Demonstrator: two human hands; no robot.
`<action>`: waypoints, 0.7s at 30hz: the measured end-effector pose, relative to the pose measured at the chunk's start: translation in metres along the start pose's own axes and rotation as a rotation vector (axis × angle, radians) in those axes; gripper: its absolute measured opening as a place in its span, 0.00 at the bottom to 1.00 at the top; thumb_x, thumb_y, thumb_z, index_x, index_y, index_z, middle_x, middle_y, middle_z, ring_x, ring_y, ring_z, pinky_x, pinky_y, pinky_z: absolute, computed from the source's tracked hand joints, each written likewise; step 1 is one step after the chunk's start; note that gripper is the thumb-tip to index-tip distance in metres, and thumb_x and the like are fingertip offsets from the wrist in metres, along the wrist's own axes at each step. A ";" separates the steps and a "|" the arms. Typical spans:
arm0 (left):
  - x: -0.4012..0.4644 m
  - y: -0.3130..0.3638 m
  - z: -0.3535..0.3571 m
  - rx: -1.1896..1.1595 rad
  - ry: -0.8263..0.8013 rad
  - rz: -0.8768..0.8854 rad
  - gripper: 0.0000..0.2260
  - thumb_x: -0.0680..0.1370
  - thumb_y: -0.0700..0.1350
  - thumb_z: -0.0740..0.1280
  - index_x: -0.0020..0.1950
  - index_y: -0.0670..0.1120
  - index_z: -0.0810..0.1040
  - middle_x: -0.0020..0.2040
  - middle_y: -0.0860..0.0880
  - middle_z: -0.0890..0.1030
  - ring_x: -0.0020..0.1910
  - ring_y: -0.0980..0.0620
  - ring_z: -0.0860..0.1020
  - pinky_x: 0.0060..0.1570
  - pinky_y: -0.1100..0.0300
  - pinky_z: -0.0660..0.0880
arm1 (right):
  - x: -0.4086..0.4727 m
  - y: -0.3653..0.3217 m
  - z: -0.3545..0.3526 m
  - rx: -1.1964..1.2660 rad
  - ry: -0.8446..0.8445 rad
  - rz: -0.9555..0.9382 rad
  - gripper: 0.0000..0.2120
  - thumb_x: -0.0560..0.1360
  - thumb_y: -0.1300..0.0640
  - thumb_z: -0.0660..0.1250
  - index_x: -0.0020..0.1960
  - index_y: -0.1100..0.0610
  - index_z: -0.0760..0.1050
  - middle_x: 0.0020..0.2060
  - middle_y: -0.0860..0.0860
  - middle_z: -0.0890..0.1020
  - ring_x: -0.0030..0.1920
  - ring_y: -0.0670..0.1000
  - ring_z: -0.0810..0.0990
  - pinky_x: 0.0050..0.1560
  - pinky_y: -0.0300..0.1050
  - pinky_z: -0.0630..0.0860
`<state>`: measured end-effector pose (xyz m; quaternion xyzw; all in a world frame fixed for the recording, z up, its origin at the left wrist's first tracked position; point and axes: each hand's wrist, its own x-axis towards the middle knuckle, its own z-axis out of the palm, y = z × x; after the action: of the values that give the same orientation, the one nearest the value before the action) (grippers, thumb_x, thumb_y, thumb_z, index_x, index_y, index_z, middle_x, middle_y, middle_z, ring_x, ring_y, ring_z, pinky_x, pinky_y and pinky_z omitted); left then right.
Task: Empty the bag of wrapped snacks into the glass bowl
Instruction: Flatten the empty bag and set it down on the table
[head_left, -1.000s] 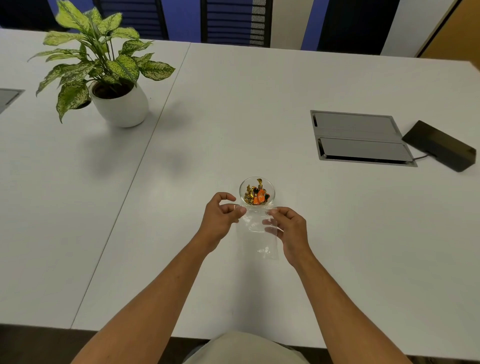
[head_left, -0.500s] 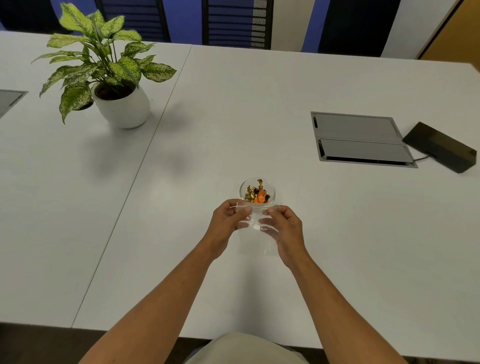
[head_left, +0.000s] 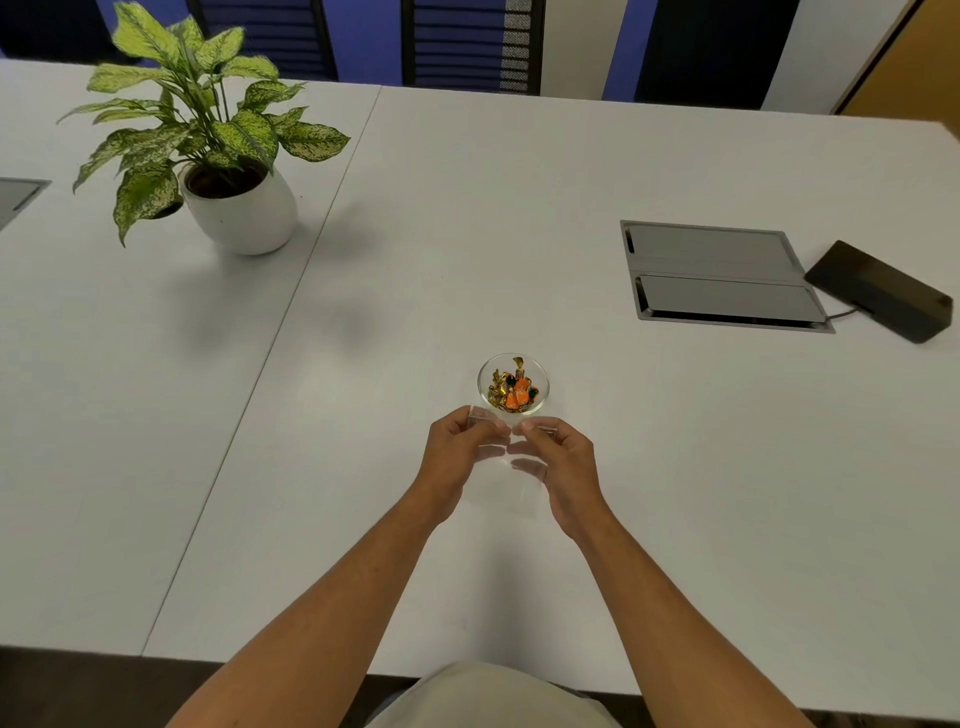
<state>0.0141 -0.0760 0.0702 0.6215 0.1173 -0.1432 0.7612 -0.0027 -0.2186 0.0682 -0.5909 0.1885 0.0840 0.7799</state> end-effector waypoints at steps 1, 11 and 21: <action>0.000 0.000 0.001 0.002 0.002 0.003 0.04 0.75 0.36 0.67 0.45 0.37 0.81 0.40 0.44 0.83 0.43 0.47 0.82 0.53 0.50 0.80 | 0.000 0.001 0.000 -0.012 0.008 -0.005 0.05 0.77 0.60 0.68 0.50 0.61 0.81 0.43 0.54 0.85 0.42 0.52 0.85 0.45 0.48 0.81; 0.001 -0.008 -0.002 0.026 -0.004 -0.003 0.08 0.75 0.41 0.71 0.50 0.37 0.83 0.49 0.34 0.84 0.51 0.36 0.83 0.57 0.46 0.80 | 0.003 0.004 0.004 -0.174 0.028 -0.081 0.06 0.77 0.58 0.68 0.51 0.59 0.81 0.45 0.57 0.86 0.46 0.55 0.85 0.45 0.44 0.82; -0.002 -0.008 -0.002 0.018 0.045 0.001 0.05 0.75 0.37 0.68 0.46 0.35 0.80 0.42 0.38 0.83 0.43 0.43 0.83 0.49 0.50 0.80 | 0.000 0.000 0.001 -0.096 -0.048 -0.022 0.03 0.74 0.61 0.72 0.47 0.59 0.83 0.39 0.54 0.86 0.40 0.51 0.85 0.42 0.46 0.82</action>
<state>0.0089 -0.0755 0.0630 0.6314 0.1329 -0.1297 0.7529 -0.0024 -0.2174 0.0684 -0.6274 0.1588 0.0985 0.7560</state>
